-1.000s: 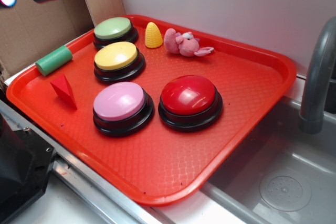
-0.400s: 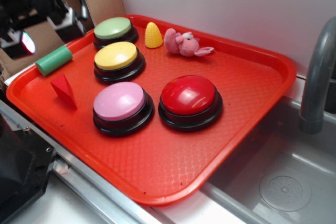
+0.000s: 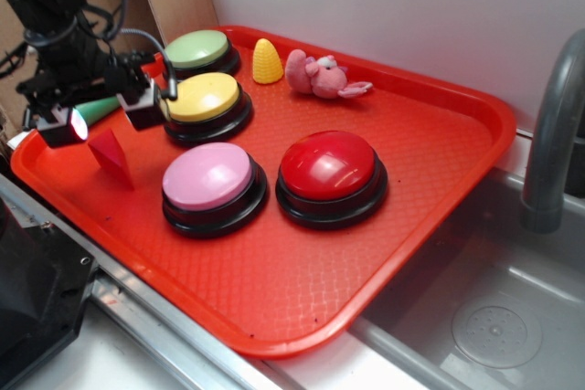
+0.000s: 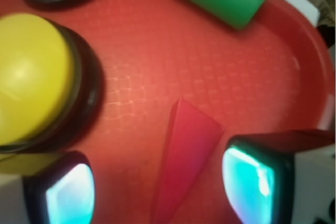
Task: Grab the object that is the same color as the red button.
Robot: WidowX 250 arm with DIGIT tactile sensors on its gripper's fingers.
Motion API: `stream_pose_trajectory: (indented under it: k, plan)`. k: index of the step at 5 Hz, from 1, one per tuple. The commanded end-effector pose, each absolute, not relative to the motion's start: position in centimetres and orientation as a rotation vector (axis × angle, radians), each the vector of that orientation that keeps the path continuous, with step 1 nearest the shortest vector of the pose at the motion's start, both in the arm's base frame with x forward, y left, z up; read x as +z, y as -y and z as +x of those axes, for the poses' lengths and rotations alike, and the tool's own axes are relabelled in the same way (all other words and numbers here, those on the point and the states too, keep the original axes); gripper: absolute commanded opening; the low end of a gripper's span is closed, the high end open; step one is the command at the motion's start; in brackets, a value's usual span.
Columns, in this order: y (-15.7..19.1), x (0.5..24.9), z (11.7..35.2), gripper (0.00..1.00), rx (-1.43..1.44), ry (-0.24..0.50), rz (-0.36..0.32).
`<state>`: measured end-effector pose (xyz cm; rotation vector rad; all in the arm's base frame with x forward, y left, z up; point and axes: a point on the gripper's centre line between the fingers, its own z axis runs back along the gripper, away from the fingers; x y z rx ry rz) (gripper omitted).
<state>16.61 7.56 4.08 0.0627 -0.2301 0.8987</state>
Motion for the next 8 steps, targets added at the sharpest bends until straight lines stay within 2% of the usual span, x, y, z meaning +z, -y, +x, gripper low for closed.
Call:
stream_pose_trajectory:
  k: [1,2,3,4,5,6,7,8]
  plan:
    - [-9.8,2.3,16.6,1.00,0.887,0.264,0.065]
    - [-10.3,2.4,17.0,0.69,0.891,0.260,0.059]
    - [-10.2,2.7,16.9,0.00,0.888,0.265,0.047]
    - [-10.0,3.3,17.0,0.00,0.853,0.267,0.044]
    - [-10.0,5.8,17.8,0.00,0.764,0.223,0.082]
    - [-8.6,9.5,19.1,0.00,0.624,0.193,0.040]
    - [-5.7,12.9,20.4,0.00,0.426,0.150,-0.072]
    - [-3.1,16.7,20.7,0.00,0.324,0.193,-0.135]
